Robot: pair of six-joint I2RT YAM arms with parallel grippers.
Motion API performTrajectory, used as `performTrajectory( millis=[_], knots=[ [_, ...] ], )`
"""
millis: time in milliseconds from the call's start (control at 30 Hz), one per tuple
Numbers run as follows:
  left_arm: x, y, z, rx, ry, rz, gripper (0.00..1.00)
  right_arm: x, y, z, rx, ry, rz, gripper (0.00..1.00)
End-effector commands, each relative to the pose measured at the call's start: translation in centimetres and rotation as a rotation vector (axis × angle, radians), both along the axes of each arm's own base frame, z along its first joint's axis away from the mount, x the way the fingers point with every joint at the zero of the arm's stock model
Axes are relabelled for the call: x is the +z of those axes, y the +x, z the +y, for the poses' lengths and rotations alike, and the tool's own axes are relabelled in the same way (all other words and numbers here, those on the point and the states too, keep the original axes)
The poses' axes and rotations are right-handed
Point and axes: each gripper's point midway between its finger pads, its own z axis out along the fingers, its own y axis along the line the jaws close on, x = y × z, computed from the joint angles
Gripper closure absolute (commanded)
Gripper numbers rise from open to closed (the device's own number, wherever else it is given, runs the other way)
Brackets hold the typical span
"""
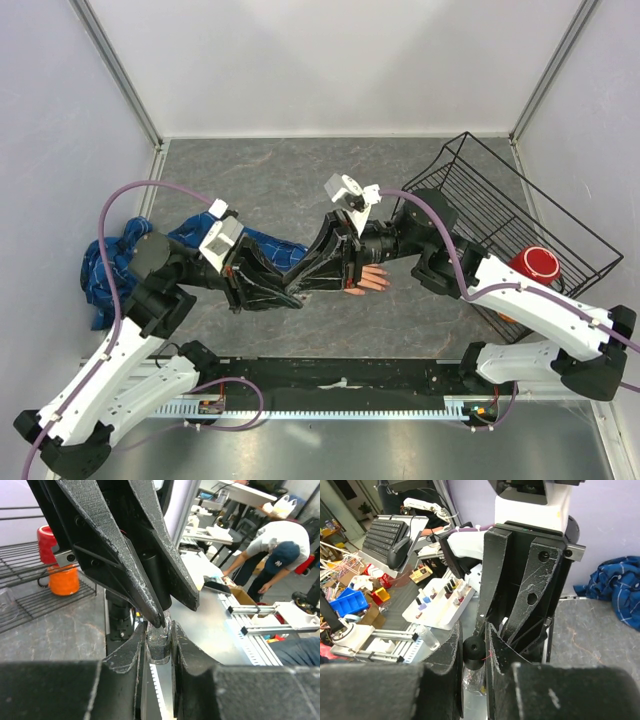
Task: Paint the nails
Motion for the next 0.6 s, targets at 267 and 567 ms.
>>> performTrajectory(
  millis=[267, 567],
  knots=[
    [-0.6, 5.3, 0.7, 0.365, 0.090, -0.081, 0.98, -2.8, 7.7, -2.6, -0.475, -0.231, 0.029, 0.30],
    [-1.7, 7.3, 1.3, 0.490, 0.132, -0.089, 0.98, -0.2, 9.4, -3.9, -0.638, -0.231, 0.126, 0.17]
  ],
)
